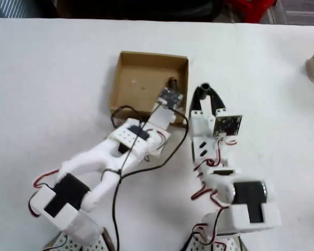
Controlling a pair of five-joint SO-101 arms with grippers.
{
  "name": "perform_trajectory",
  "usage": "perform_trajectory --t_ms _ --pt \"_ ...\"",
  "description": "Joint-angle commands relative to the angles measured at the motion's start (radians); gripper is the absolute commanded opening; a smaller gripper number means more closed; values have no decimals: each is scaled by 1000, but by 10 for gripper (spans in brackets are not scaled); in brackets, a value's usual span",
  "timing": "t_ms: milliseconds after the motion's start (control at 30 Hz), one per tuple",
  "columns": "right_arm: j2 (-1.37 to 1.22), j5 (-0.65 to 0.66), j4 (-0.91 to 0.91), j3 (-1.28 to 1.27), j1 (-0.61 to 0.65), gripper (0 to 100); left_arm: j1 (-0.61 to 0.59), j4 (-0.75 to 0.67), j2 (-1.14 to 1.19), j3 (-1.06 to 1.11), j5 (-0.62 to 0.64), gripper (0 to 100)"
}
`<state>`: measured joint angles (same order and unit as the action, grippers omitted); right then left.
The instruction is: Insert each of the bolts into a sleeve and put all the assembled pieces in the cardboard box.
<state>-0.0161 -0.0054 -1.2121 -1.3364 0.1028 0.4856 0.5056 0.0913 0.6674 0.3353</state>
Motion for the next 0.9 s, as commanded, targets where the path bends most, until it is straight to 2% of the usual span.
perform_trajectory --t_ms 0,133,300,667,867 --pt "-64 -5 -110 31 -10 17 -19 -23 -101 -6 -9 20" --pt "-142 -8 -248 -21 16 17 -19 28 -257 40 -6 20" --pt "-219 -6 -374 -87 59 17 -54 25 -518 152 -5 20" --pt "-262 -6 -433 -186 236 17 -369 25 -989 299 -3 20" --pt "-262 -5 -479 -258 357 17 -418 23 -1133 397 -3 20"
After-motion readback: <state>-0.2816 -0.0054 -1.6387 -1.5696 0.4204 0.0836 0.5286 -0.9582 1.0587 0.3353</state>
